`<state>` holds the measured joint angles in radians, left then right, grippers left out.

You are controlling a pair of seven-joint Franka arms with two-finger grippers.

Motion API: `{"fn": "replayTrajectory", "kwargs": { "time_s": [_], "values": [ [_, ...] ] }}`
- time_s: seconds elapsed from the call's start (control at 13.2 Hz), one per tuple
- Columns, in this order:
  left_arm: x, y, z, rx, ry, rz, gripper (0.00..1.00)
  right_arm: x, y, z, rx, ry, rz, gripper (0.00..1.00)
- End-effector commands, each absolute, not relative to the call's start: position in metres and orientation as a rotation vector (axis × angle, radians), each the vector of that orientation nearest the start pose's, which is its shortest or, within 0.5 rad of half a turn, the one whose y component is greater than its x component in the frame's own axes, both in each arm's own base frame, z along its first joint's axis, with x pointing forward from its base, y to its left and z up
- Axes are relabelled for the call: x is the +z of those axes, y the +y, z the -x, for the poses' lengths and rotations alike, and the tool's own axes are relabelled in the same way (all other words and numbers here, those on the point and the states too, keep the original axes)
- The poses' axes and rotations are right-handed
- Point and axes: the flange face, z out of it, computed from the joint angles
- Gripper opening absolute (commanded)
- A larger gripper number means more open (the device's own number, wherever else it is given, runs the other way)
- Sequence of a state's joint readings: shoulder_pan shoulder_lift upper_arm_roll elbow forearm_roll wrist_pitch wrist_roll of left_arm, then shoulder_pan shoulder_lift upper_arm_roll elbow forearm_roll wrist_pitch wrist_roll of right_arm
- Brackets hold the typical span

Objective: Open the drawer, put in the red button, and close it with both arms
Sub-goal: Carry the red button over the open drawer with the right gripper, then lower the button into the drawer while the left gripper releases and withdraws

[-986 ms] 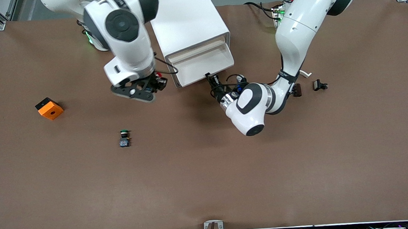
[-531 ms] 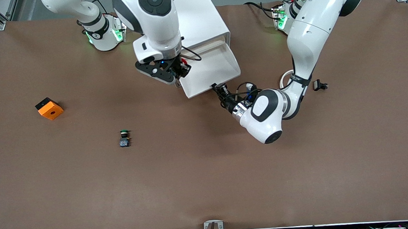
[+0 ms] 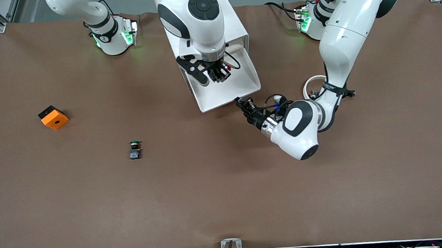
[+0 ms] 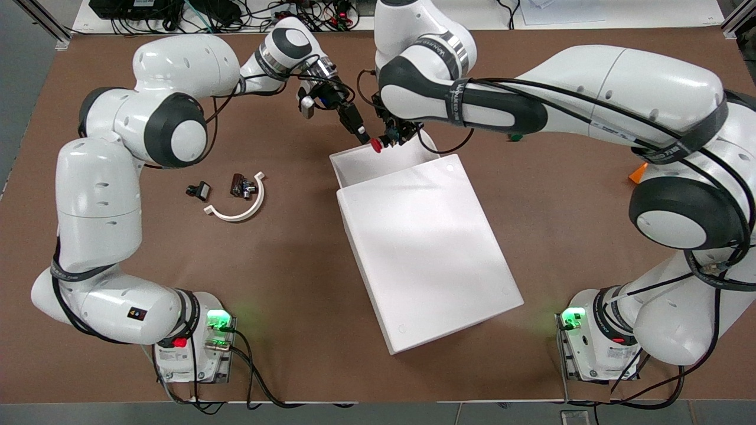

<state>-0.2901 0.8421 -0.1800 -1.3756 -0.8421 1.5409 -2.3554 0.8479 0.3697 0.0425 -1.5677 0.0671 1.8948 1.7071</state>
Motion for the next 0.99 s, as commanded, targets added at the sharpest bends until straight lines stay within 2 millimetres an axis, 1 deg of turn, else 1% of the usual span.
{"fn": "replayTrajectory", "kwargs": {
  "time_s": [0.0,0.08,0.23,0.3,0.38,0.46,0.53,0.61,0.68,0.76,0.83,0.91],
  "values": [
    [0.239,-0.355,-0.588,-1.834,2.659,-1.425,1.00,0.408,0.523,-0.419,0.162,1.346,2.853,0.10],
    [0.243,-0.350,-0.595,-1.821,2.636,-1.431,1.00,0.401,0.525,-0.421,0.171,1.350,2.846,0.10],
    [0.258,-0.335,-0.612,-1.778,2.497,-1.504,1.00,0.388,0.528,-0.424,0.192,1.361,2.829,0.09],
    [0.262,-0.323,-0.621,-1.751,2.442,-1.531,1.00,0.382,0.528,-0.429,0.189,1.369,2.815,0.09],
    [0.267,-0.306,-0.631,-1.706,2.394,-1.566,1.00,0.375,0.526,-0.434,0.196,1.385,2.809,0.09],
    [0.270,-0.295,-0.637,-1.647,2.344,-1.634,1.00,0.372,0.526,-0.434,0.211,1.394,2.804,0.09],
    [0.271,-0.284,-0.642,-1.586,2.318,-1.696,1.00,0.372,0.525,-0.435,0.214,1.397,2.803,0.09],
    [0.271,-0.278,-0.645,-1.521,2.300,-1.767,1.00,0.371,0.524,-0.435,0.215,1.400,2.805,0.09],
    [0.271,-0.269,-0.649,-1.438,2.300,-1.836,1.00,0.371,0.520,-0.441,0.214,1.415,2.798,0.09],
    [0.268,-0.257,-0.653,-1.354,2.296,-1.915,1.00,0.368,0.518,-0.442,0.216,1.422,2.799,0.09],
    [0.267,-0.252,-0.653,-1.316,2.252,-1.982,1.00,0.366,0.519,-0.441,0.216,1.420,2.800,0.09],
    [0.274,-0.242,-0.657,-1.247,2.212,-2.047,1.00,0.362,0.519,-0.441,0.219,1.424,2.805,0.10]
  ]
}}
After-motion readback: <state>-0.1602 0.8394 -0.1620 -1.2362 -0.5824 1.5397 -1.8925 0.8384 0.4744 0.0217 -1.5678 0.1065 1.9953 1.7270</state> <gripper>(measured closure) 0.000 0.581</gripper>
